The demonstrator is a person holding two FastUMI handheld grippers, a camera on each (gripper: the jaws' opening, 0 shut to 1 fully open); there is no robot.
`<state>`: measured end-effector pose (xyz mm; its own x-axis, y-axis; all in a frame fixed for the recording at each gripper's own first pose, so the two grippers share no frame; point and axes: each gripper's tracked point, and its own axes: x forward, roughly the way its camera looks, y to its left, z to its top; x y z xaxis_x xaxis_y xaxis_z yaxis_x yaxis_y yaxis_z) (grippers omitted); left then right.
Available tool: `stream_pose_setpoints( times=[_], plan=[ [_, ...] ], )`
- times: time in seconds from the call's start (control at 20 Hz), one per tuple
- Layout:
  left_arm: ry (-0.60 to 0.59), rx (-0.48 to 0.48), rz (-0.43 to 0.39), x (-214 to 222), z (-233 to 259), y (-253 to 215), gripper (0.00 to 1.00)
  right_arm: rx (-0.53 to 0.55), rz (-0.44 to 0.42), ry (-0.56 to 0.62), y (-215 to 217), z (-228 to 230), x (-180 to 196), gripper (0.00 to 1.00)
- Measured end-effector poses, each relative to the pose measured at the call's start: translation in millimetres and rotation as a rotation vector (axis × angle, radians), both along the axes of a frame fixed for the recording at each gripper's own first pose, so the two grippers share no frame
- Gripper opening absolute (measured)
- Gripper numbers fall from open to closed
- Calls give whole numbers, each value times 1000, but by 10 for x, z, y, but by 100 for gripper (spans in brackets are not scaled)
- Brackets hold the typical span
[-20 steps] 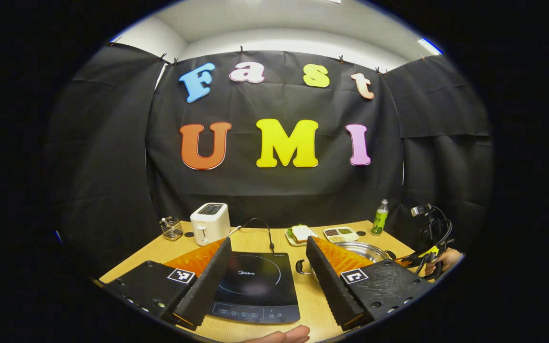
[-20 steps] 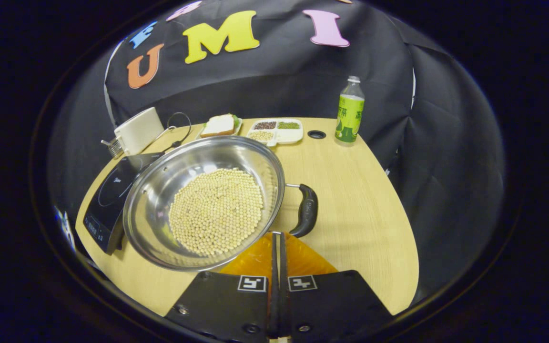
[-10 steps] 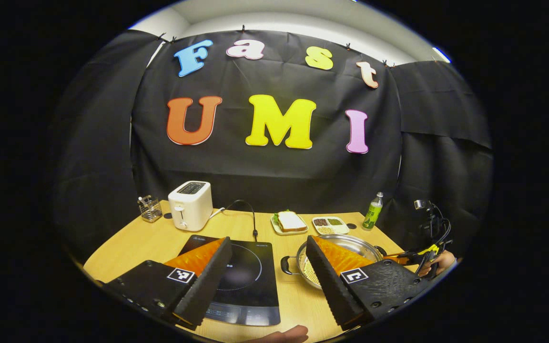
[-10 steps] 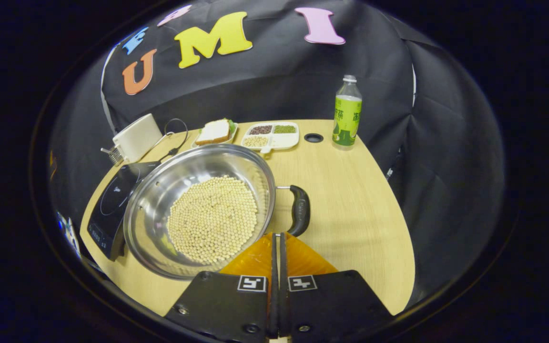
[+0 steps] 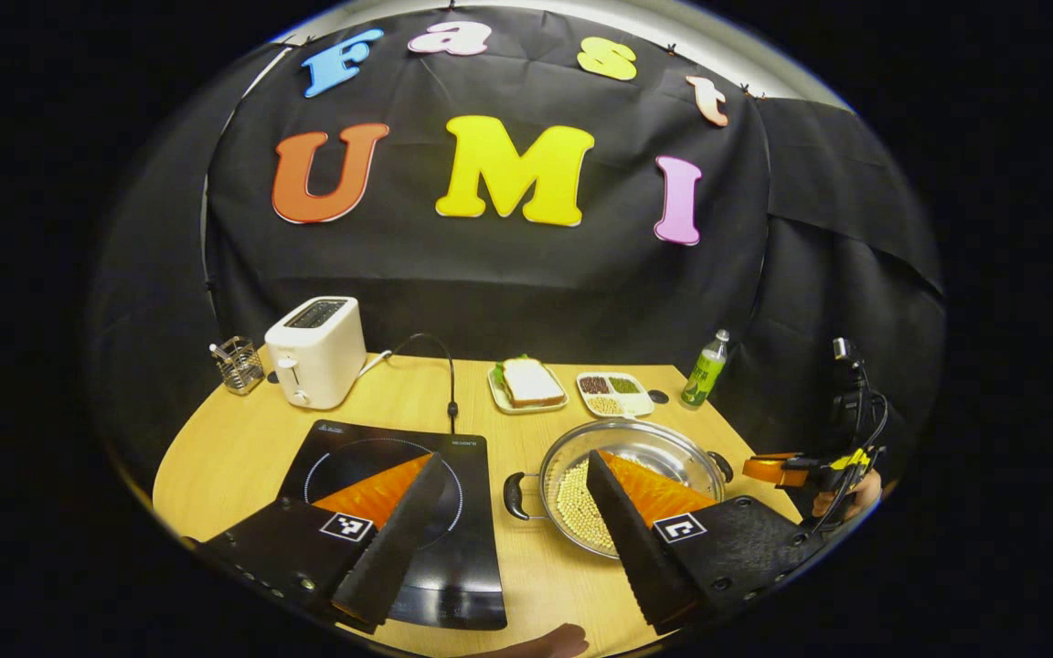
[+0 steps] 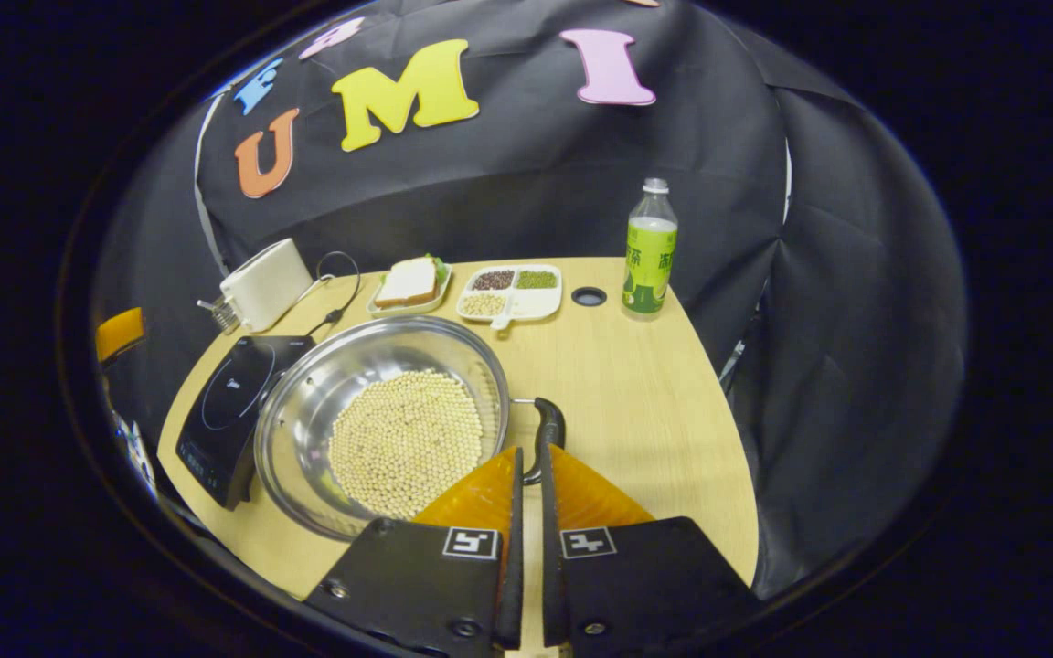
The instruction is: First push the handle of the pot to place it horizontally, then grasp the pot with both hands and set it on the induction cooktop.
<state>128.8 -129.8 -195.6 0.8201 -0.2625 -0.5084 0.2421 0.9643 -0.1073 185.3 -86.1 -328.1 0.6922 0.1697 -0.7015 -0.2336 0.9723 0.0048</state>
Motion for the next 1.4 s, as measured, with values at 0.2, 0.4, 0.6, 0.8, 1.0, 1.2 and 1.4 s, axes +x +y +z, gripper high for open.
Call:
stream_pose_setpoints(
  times=[0.2,0.4,0.6,0.8,1.0,1.2,1.4],
  plan=[
    [127,29,-40,162,-324,-160,96,9,-6,20,-8,-10,118,52],
    [228,54,-49,332,-632,-274,95,41,-13,78,-15,-44,254,73],
    [332,61,-46,467,-911,-331,96,62,-12,134,42,-40,360,77],
    [429,111,-37,533,-1181,-287,100,52,17,208,112,-129,426,78],
    [490,119,-31,569,-1396,-310,100,63,26,285,188,-312,428,76],
    [536,124,-28,614,-1580,-290,84,67,3,345,213,-471,434,75],
    [569,126,-33,613,-1700,-309,69,63,-8,371,205,-530,422,65]
  ],
)
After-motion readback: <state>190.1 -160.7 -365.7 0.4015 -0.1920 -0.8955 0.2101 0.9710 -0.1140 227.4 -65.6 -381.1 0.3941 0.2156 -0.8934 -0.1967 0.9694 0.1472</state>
